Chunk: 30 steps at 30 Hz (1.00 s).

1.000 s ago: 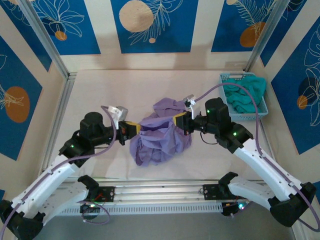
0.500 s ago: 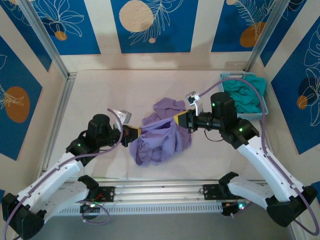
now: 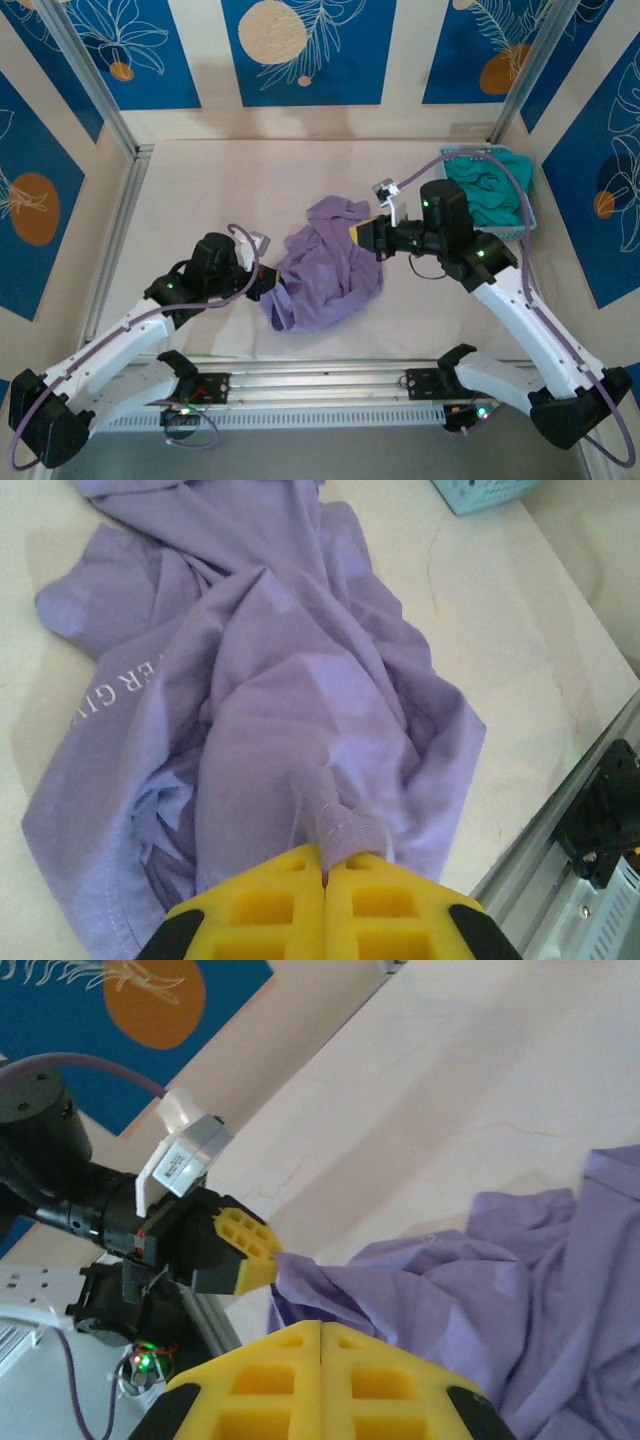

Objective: Fold the inside-out t-shirt

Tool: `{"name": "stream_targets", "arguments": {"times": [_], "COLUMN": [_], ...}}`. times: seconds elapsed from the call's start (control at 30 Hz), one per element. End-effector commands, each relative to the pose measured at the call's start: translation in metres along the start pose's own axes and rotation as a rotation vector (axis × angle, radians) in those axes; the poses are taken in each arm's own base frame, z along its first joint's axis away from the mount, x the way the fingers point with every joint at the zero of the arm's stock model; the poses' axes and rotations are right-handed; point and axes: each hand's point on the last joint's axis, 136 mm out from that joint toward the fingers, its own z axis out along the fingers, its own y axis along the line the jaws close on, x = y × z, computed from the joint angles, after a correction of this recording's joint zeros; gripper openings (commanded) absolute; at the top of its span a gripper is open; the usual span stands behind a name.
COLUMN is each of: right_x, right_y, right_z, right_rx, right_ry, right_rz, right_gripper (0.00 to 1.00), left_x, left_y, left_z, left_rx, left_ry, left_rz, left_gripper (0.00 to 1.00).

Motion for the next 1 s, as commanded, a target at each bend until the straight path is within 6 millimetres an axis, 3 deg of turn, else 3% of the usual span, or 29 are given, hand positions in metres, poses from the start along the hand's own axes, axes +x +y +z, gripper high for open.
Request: {"name": "stream_targets", "arguments": {"times": [0.0,0.1,0.33,0.5,0.6,0.7,0.8,0.97], "right_x": [0.024,0.051,0.107,0.142,0.149,0.145,0.137,0.115], "right_y": [-0.002,-0.001,0.021,0.017,0.010,0.005,0.004,0.010], "right_z": [0.022,0.044,0.102,0.133,0.142,0.141,0.131,0.102], "right_rx": [-0.020,-0.006,-0.128,-0.109,-0.066,-0.029,-0.011,-0.036], "right_ry": [0.081,0.152,0.258,0.345,0.362,0.348,0.326,0.276], "right_rz": [-0.009,-0.066,-0.120,-0.110,-0.115,-0.126,-0.146,-0.148], "right_gripper": [0.00,0.10,0.37,0.43,0.42,0.25,0.13,0.02], "left_x": [-0.009,-0.014,-0.023,-0.025,-0.026,-0.025,-0.024,-0.025], "left_y": [-0.010,-0.017,-0.029,-0.028,-0.029,-0.026,-0.022,-0.017], "left_z": [-0.005,-0.011,-0.027,-0.032,-0.032,-0.031,-0.031,-0.026], "left_rx": [0.038,0.062,0.091,0.073,0.075,0.061,0.039,0.021], "left_ry": [-0.045,-0.057,-0.086,-0.089,-0.088,-0.083,-0.083,-0.095], "left_rz": [0.012,0.018,0.025,0.030,0.032,0.034,0.039,0.035], "left_gripper": [0.00,0.00,0.00,0.00,0.00,0.00,0.00,0.00]}}
